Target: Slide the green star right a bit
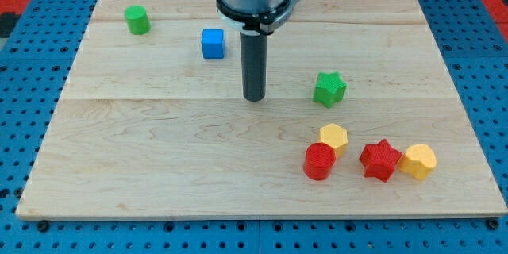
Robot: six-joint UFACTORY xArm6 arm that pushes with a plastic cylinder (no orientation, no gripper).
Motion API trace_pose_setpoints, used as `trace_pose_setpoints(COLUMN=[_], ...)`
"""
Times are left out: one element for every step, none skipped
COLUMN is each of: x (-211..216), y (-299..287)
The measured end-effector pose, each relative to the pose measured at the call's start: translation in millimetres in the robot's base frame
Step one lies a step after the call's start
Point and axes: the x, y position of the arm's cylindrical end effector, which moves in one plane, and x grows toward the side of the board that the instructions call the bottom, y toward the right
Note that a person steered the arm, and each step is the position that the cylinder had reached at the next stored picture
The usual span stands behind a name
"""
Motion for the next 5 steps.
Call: trace_pose_setpoints(x=[3.4, 5.1, 5.1, 5.1, 5.1], y=[25.1, 74.2, 94.3, 114.8, 135.8])
